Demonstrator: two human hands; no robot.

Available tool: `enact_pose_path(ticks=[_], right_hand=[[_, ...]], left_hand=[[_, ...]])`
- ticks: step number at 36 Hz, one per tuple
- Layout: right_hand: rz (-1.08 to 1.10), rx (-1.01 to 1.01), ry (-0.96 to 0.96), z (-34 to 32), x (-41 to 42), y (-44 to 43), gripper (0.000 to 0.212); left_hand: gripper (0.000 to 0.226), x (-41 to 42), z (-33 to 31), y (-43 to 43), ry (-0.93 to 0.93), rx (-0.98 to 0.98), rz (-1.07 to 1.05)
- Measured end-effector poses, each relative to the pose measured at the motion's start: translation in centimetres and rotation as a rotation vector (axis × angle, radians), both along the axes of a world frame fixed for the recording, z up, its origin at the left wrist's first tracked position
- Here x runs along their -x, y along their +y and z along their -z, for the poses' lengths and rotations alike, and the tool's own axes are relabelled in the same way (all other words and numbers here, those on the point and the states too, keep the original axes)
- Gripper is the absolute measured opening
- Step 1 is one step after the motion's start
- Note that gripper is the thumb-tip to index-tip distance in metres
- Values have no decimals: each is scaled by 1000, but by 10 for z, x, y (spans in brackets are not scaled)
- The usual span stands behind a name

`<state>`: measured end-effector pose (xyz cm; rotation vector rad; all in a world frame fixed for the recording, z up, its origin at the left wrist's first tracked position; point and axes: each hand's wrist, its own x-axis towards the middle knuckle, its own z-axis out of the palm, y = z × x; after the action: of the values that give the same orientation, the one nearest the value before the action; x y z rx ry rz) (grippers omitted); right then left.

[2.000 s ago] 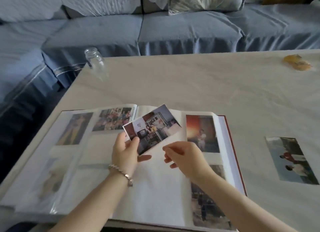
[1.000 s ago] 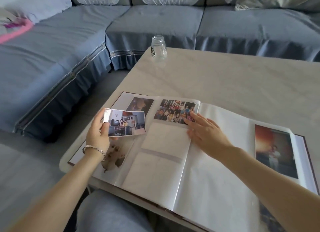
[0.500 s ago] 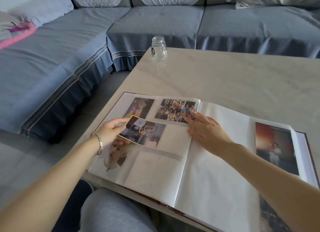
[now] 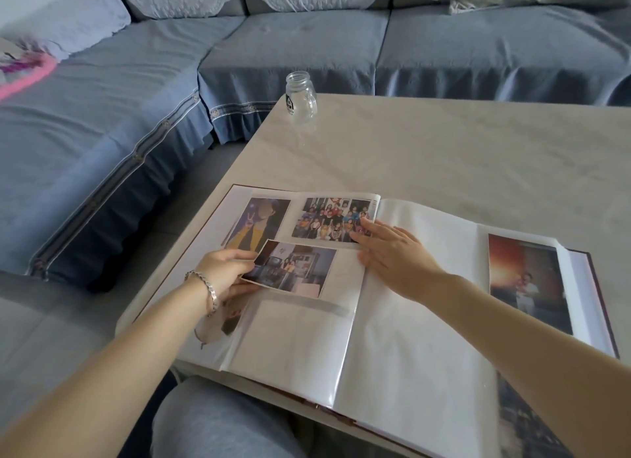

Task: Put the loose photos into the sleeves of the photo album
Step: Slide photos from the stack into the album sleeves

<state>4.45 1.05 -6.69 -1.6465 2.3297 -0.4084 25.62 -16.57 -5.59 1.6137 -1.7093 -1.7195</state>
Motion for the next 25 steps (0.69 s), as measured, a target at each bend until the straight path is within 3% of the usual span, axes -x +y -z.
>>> enact_pose_path(ticks=[6, 14, 17, 20, 25], right_hand=[[-20, -1, 2, -4, 3, 1, 43], [-10, -32, -15, -7, 8, 1, 45], [-17, -44, -5, -7, 7, 0, 47], [-10, -46, -2, -6, 6, -3, 48], [-5, -41, -10, -4, 5, -7, 49]], left_hand=[[19, 1, -5, 13, 93, -75, -121], [13, 8, -12, 17, 56, -70, -73], [24, 5, -11, 15, 44, -40, -55], [38, 4, -13, 17, -139, 152, 66], [52, 9, -11, 20, -114, 144, -65]])
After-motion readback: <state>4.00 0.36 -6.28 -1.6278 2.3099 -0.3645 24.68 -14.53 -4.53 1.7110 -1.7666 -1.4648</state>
